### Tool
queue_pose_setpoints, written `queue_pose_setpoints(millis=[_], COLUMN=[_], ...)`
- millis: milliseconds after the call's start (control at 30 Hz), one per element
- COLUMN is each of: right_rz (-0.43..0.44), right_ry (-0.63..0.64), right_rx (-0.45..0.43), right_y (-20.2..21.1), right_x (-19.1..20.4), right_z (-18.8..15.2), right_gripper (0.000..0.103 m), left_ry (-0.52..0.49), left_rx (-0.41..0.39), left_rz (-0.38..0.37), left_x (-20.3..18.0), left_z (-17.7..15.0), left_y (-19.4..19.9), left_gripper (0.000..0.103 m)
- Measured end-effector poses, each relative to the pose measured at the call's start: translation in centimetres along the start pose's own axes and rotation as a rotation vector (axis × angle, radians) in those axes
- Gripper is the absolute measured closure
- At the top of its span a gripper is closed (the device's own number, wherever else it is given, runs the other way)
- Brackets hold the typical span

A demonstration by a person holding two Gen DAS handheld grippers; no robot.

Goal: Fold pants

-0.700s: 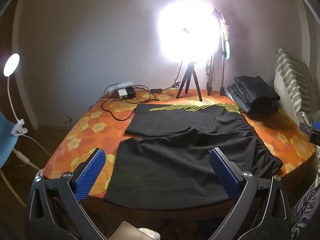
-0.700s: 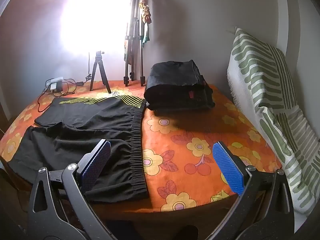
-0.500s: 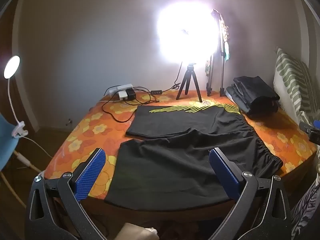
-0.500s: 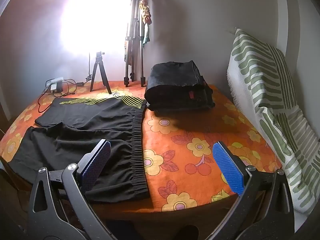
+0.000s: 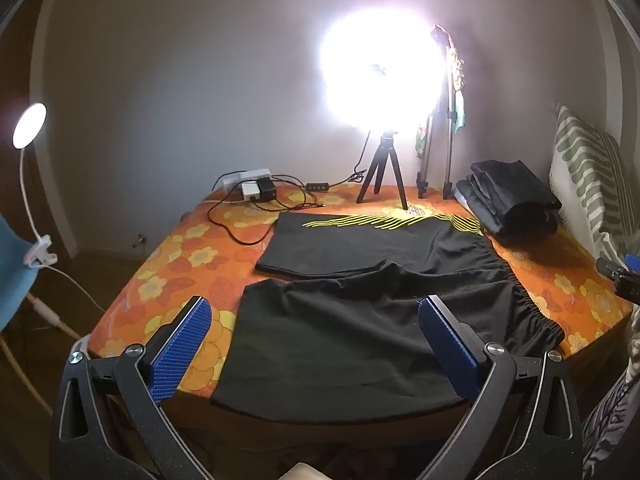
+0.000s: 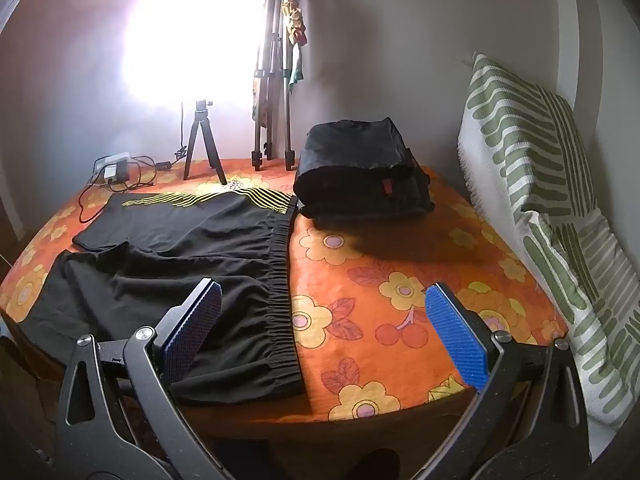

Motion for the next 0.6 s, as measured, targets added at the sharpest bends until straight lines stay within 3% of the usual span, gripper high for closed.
queue_pose_setpoints(millis=[600], right_rz=[0.0], right_ry=[-0.001], right_rx=[-0.001], right_y=[0.05], right_x=[-0.27], right_z=[-0.09], right_gripper=[0.0], left_ry=[-0.004], left_rx=[-0.006], left_rz=[0.005], left_x=[0.25], left_z=[0.15], left_y=[-0.25], left_gripper=[0.0])
Point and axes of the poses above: each gripper's, at about its wrist camera, not at the fingertips, and y roughly against the way its jaws point, x to its left, z to its top, the point moved 8 cm from there along -y, roughly the way its jaws point, and after that the axes turned 4 degrees about y, right-handed, at the moved point
